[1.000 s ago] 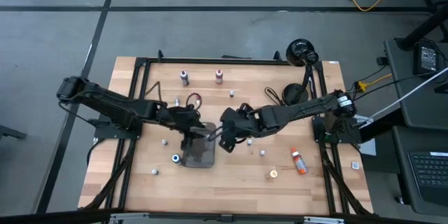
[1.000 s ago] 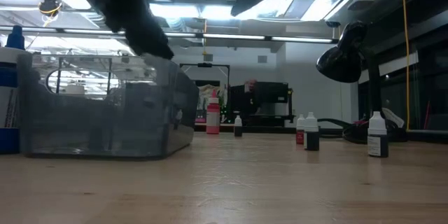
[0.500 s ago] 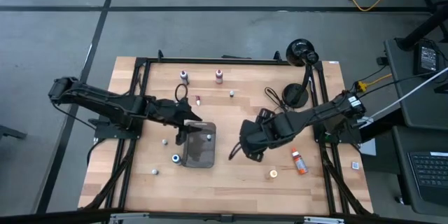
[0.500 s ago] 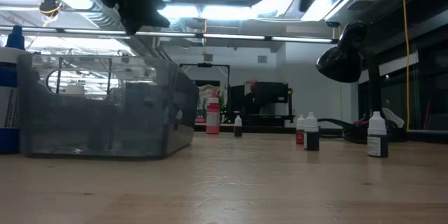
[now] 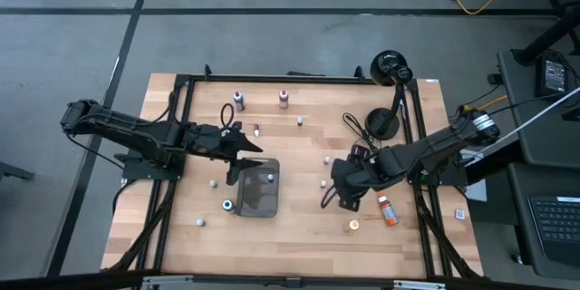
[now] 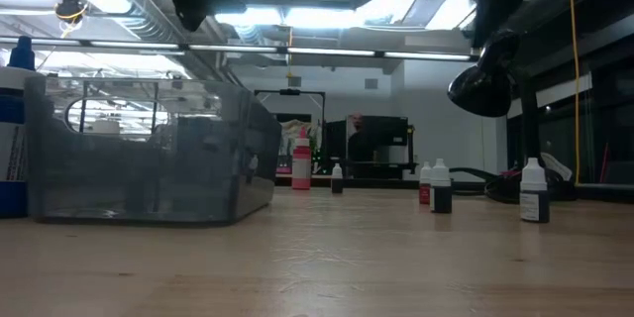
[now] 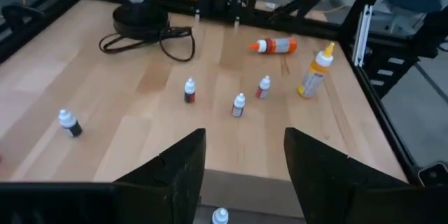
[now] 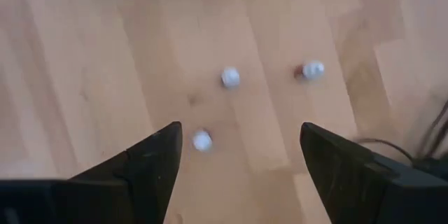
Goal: Pick & Place food coloring
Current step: Put the bottom red food coloring bottle into the bin
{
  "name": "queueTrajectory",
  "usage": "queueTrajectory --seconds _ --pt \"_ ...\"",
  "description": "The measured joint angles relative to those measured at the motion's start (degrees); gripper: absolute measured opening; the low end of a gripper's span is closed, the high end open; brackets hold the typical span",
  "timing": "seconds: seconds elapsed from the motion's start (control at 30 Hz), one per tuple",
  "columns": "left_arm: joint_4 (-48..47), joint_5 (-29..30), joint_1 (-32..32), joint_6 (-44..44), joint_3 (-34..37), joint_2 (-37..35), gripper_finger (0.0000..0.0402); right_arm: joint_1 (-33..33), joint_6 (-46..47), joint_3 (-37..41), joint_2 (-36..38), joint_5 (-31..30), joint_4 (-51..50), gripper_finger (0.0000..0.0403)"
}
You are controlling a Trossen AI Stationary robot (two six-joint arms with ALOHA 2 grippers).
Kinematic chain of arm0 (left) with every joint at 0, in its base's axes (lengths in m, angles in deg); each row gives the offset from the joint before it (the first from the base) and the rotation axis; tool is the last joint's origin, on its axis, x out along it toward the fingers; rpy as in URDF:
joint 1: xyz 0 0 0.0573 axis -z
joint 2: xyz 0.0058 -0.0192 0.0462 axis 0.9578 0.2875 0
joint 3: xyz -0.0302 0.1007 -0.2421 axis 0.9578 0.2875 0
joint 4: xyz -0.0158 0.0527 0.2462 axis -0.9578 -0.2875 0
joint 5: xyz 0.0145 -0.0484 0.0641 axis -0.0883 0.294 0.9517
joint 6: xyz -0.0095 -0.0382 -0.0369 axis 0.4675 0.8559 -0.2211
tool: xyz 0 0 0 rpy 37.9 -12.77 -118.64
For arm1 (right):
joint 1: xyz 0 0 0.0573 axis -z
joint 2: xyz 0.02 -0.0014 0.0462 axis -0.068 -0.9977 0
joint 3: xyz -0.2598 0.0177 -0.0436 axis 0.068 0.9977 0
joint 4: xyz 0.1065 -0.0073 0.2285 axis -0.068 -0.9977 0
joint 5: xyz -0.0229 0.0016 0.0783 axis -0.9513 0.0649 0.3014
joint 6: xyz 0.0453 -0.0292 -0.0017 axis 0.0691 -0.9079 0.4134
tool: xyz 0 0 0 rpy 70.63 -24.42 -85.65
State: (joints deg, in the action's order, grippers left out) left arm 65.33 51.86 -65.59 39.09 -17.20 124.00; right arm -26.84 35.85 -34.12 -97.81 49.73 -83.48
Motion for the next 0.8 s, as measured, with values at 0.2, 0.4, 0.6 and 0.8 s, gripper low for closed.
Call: queueTrajectory --seconds 0.2,0.4,0.6,0.8 --pt "-0.03 -0.02 0.02 0.61 0.00 -0.04 0.0189 0.22 -5.28 6.60 0.83 4.69 3.69 0.0292" --pt "0.97 -0.02 0.02 0.63 0.00 -0.04 0.0189 0.62 -7.79 11.25 0.85 7.54 9.61 0.0292" --pt "0.89 -0.02 0.00 1.03 0.00 -0.02 0.0188 1.02 -13.84 14.42 0.85 9.37 14.95 0.0291" --pt "0.87 0.00 0.01 1.50 0.00 -0.01 0.0187 2.83 -22.09 16.37 0.85 10.24 17.70 0.0291"
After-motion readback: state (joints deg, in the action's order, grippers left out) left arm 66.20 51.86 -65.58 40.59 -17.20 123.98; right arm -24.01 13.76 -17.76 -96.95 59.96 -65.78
